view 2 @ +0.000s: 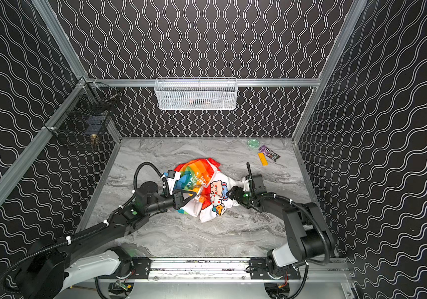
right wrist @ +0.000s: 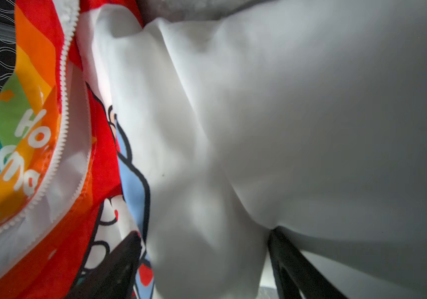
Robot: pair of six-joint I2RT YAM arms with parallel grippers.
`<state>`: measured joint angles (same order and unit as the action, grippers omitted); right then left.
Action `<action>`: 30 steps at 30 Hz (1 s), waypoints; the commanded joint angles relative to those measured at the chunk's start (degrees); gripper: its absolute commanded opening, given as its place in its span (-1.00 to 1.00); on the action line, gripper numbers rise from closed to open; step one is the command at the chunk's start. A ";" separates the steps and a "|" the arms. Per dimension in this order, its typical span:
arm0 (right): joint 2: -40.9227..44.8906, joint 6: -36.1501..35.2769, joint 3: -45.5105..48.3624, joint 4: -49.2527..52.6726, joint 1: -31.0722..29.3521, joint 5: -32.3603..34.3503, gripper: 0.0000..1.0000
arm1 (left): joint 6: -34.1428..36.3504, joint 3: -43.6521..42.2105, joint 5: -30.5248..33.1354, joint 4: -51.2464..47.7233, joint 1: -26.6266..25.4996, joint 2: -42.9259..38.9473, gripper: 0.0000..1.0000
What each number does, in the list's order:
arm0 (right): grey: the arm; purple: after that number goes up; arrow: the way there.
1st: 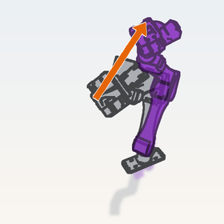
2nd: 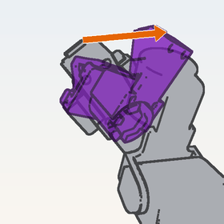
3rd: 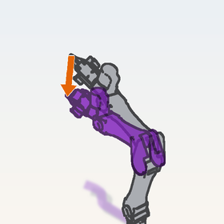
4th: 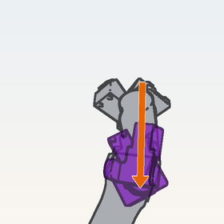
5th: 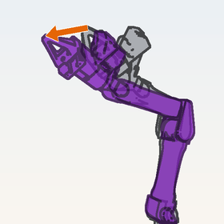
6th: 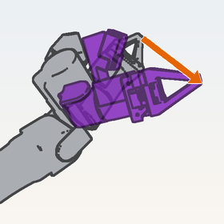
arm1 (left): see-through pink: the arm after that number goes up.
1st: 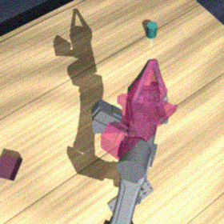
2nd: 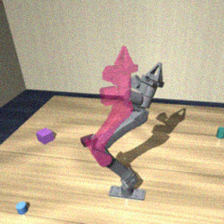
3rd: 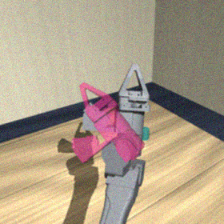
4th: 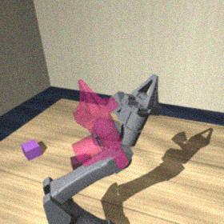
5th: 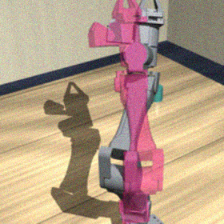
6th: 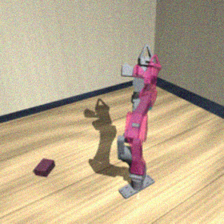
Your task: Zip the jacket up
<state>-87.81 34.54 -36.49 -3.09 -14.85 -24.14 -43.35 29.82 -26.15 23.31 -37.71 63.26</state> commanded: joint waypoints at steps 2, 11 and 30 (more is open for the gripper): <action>-3.18 -0.23 -3.46 -0.73 -0.13 -0.28 0.55 | 0.89 -0.46 -0.66 -1.26 0.06 -1.64 -1.00; 8.24 -7.83 -9.91 12.66 -5.10 9.41 0.44 | 1.00 -0.47 2.13 -2.46 0.05 -2.91 -1.00; 18.68 -18.70 -22.61 27.92 -36.47 27.67 0.20 | -2.63 4.85 0.27 -9.36 0.32 1.40 -1.00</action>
<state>-68.73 17.96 -57.41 22.74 -49.32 0.16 -44.84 33.95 -25.69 14.76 -37.56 64.97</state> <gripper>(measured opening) 0.591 0.054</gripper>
